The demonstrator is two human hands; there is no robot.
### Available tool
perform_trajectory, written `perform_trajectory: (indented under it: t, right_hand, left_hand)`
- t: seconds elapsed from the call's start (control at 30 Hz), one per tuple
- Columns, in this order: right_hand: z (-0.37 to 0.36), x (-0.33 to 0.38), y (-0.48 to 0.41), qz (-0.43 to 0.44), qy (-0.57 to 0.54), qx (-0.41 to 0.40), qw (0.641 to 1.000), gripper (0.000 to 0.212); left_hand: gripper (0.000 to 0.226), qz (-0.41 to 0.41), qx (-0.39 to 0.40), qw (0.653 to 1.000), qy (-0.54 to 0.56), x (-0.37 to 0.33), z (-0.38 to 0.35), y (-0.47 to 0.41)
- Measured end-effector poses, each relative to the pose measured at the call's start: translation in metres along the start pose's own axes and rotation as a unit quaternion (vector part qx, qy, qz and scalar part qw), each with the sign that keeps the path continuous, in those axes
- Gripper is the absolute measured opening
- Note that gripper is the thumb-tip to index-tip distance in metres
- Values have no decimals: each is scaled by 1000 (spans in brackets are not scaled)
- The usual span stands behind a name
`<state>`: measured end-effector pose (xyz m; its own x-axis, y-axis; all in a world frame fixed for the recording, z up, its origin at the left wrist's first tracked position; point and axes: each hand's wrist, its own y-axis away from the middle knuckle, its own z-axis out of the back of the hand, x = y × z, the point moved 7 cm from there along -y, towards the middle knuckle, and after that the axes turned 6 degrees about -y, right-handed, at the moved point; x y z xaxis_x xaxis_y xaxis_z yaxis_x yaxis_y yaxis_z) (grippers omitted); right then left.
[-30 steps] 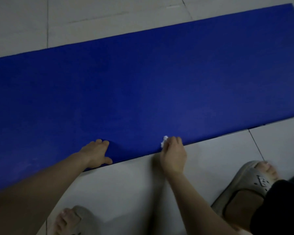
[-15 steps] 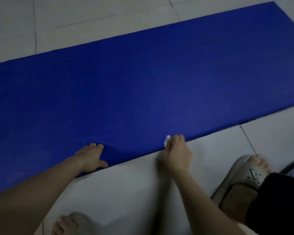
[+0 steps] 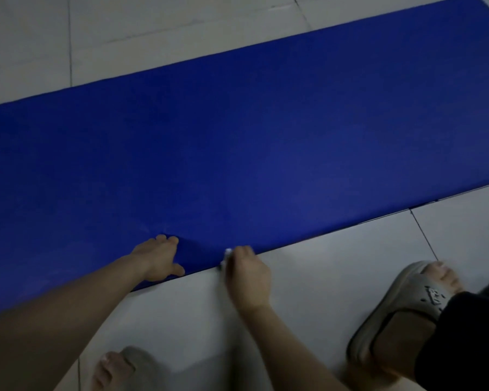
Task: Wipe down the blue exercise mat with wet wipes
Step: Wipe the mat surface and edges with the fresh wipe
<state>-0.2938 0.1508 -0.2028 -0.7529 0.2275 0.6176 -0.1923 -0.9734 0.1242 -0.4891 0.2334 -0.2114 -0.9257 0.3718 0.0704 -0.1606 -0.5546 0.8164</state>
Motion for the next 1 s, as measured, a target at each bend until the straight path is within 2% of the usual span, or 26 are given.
perform_trajectory:
  t: [0.13, 0.17, 0.23, 0.3, 0.4, 0.43, 0.5, 0.6, 0.73, 0.8, 0.83, 0.9, 1.0]
  right_hand:
    - [68, -76, -19, -169, -4, -115, 979, 26]
    - [78, -85, -21, -193, -2, -140, 971, 26]
    - [75, -86, -20, -214, -1, -138, 967, 24]
    - [50, -59, -17, -182, -8, -90, 979, 21]
    - [-10, 12, 0, -48, -17, 24, 998, 12]
    - [-17, 29, 2, -1, -6, 29, 1000, 16]
    - [-14, 32, -2, 31, 0, 23, 999, 21]
    - [17, -6, -15, -2, 22, 6, 1000, 14]
    - [88, -89, -41, -179, 23, -122, 976, 22]
    - [104, -108, -41, -236, 10, -175, 956, 23]
    - [102, -107, -38, -250, 0, -176, 952, 21]
    - [77, -82, -29, -223, -29, -137, 965, 17]
    - [20, -22, -20, -90, -24, -31, 995, 9]
  left_hand:
    - [57, 0, 1, 1000, 1, -1, -1, 0]
    - [57, 1, 4, 1000, -1, -1, -1, 0]
    - [54, 0, 8, 1000, -6, -1, 0, 0]
    - [51, -5, 8, 1000, -15, -2, 3, 0]
    - [47, -7, 1, 1000, -21, -1, 3, 1]
    - [47, -5, -6, 1000, -17, 0, 2, 1]
    - [47, -5, -17, 1000, -12, 0, 3, 1]
    - [46, -10, -13, 1000, -7, -1, 2, 2]
    - [47, -13, -15, 1000, -6, -1, 2, 2]
    - [48, -16, -11, 1000, -12, -2, 2, 1]
    - [49, -14, -7, 1000, -12, -3, 2, 1]
    - [46, -11, 13, 1000, -18, -4, 3, 2]
    - [40, 2, 50, 997, -56, -10, 11, 3]
